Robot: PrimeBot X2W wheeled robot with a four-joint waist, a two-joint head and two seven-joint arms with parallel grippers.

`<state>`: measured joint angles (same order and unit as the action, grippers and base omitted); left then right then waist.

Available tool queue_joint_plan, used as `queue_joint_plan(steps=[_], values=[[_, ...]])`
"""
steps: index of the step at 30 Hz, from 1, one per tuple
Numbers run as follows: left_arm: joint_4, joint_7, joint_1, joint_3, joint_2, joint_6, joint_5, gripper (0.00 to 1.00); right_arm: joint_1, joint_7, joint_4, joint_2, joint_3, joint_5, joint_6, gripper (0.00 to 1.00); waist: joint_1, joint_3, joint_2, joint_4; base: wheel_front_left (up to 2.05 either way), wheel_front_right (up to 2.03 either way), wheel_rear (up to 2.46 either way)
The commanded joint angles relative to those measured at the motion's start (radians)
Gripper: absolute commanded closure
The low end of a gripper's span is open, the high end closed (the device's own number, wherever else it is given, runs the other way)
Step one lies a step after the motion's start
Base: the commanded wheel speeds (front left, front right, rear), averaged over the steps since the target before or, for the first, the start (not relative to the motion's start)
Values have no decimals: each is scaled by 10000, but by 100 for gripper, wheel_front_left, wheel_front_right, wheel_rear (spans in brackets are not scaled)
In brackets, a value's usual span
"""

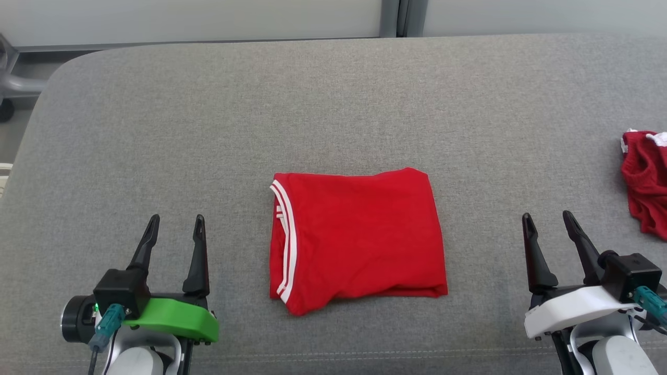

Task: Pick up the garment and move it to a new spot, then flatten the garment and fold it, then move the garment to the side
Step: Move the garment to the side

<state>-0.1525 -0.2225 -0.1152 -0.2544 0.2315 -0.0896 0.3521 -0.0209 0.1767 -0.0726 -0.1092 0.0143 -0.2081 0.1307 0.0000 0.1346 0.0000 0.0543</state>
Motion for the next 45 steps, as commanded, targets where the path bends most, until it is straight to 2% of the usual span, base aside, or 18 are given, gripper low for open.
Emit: queue_joint_plan(steps=[1, 6, 12, 19, 26, 27, 28, 29, 30, 38, 45], values=[[25, -2, -162, -28, -17, -50, 20, 0, -21, -62, 115, -97, -20, 98, -1, 0, 0, 88, 0, 110, 0, 0, 0], [8, -58, -343, -140, -94, 5, -6, 0, -247, -365, 124, -265, -319, 19, -1, 0, 0, 294, 0, 416, 0, 0, 0], [-129, -159, -629, -304, -329, 116, 52, 0, -699, -1019, -294, -630, -1311, -477, -1, 0, 0, 680, 0, 1042, 0, 0, 0], [-437, -306, -1003, -498, -633, 329, 52, 0, -1308, -1452, -1624, -1022, -2100, -948, -4, 0, 0, 1144, 0, 1656, 0, 0, 0], [-700, -377, -1219, -518, -796, 446, -16, 0, -2035, -1235, -2789, -1089, -2499, -1315, -4, 0, 0, 1367, 0, 1847, 0, 0, 0], [-715, -386, -1238, -502, -799, 450, -21, 0, -2103, -1229, -2931, -1091, -2562, -1343, -4, 3, 0, 1387, 0, 1846, 0, 0, 0], [-726, -396, -1264, -486, -799, 464, -31, 0, -2169, -1255, -3048, -1082, -2663, -1411, -4, 55, 0, 1410, 0, 1842, 0, 0, 0], [-740, -402, -1285, -471, -801, 473, -38, 0, -2247, -1271, -3158, -1077, -2739, -1466, -4, 93, 0, 1435, 0, 1829, 0, 0, 0], [-757, -403, -1309, -454, -808, 482, -40, 0, -2304, -1280, -3238, -1081, -2816, -1513, -3, 100, 0, 1455, 0, 1812, 0, 0, 0], [-669, -430, -1345, -336, -814, 508, -130, 0, -2363, -813, -2962, -1368, -2849, -1225, -12, 100, 0, 1537, 0, 1276, 0, 0, 0], [-348, -424, -1494, -196, -608, 554, -257, 0, -1644, -656, -1713, -1432, -1710, -383, -10, 100, 0, 1877, 0, -214, 0, 0, 0]])
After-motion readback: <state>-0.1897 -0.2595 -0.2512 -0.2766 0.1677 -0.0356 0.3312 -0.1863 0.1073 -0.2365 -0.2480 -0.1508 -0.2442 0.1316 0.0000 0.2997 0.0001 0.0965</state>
